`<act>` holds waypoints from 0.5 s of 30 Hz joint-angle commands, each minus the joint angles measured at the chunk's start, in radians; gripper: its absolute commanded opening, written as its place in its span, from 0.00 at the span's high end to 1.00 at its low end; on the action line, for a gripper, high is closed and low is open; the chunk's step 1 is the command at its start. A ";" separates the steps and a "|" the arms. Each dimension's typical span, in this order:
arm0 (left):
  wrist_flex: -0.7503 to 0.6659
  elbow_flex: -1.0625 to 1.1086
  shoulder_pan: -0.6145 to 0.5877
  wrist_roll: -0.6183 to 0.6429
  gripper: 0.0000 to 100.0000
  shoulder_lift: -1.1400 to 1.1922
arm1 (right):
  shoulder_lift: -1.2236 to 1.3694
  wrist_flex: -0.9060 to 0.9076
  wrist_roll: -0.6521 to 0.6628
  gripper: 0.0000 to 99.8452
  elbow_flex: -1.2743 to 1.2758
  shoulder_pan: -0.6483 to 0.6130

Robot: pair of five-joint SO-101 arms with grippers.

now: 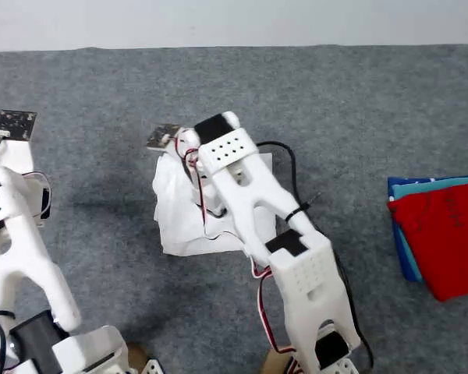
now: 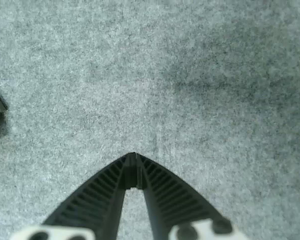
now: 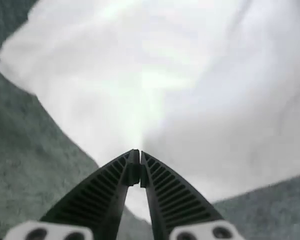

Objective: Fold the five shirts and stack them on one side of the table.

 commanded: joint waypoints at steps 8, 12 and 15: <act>-0.040 -0.008 0.006 -0.009 1.00 -0.035 | -0.165 0.041 -0.002 0.99 0.273 0.028; -0.040 -0.008 0.008 -0.009 1.00 -0.034 | -0.162 0.033 -0.032 0.99 0.359 -0.016; -0.040 -0.008 0.008 -0.009 1.00 -0.034 | -0.171 0.028 -0.032 0.99 0.348 -0.018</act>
